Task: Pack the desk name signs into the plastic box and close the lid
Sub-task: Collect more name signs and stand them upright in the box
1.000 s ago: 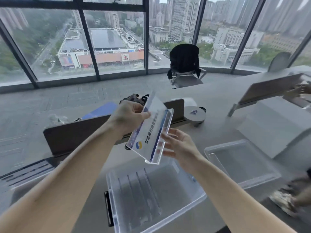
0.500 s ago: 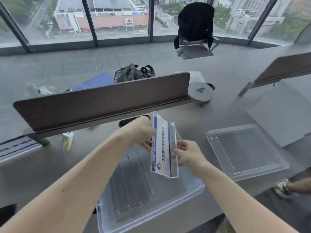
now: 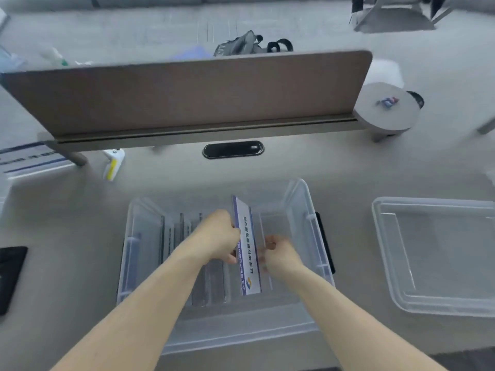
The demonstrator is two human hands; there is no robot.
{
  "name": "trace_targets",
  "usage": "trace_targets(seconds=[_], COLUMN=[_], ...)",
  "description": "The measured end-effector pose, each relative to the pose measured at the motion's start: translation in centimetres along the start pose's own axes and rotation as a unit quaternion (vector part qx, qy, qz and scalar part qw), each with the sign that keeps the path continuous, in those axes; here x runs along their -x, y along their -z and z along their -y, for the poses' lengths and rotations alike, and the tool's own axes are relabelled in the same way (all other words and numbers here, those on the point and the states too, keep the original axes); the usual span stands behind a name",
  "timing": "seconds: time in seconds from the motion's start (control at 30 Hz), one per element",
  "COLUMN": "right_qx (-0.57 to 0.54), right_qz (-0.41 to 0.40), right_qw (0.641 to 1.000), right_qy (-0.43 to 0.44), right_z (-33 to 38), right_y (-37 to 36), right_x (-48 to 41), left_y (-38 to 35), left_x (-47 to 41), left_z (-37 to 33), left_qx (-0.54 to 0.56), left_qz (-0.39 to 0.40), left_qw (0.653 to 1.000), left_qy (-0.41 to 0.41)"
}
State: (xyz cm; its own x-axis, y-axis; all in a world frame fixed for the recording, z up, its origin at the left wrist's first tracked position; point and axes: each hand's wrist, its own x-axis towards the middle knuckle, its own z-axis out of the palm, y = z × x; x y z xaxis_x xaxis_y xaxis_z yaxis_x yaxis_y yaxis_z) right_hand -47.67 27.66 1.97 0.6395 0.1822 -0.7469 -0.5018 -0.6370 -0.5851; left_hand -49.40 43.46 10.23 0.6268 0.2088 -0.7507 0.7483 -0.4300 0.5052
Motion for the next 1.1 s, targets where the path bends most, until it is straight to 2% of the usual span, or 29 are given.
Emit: trace_targets(seconds=[0.1, 0.2, 0.4, 0.53, 0.8, 1.1], right_qx=[0.022, 0.059, 0.067, 0.08, 0.09, 0.08], right_qz=[0.012, 0.016, -0.022, -0.015, 0.004, -0.006], right_qw=[0.999, 0.998, 0.997, 0.996, 0.996, 0.996], right_qy=[-0.027, -0.023, 0.017, 0.023, 0.013, 0.027], right_z=[-0.3, -0.8, -2.1, -2.0, -2.4, -3.3], right_y=[-0.9, -1.2, -2.7, -3.7, -4.8, -5.0], right_x=[-1.2, -2.7, -3.7, -2.9, -4.0, -4.3], left_y=[-2.3, -4.2, -5.0, -4.9, -4.7, -4.8], left_x=[-1.9, -2.9, -3.2, -3.4, -3.8, -4.3], left_z=[0.4, 0.6, 0.2, 0.8, 1.5, 2.3], left_qx=[-0.069, -0.166, -0.207, -0.269, -0.198, -0.179], left_qz=[-0.047, -0.061, -0.113, -0.068, -0.052, -0.056], left_qw=[0.996, 0.984, 0.972, 0.961, 0.979, 0.982], left_qy=[0.013, 0.013, -0.005, 0.009, 0.017, 0.018])
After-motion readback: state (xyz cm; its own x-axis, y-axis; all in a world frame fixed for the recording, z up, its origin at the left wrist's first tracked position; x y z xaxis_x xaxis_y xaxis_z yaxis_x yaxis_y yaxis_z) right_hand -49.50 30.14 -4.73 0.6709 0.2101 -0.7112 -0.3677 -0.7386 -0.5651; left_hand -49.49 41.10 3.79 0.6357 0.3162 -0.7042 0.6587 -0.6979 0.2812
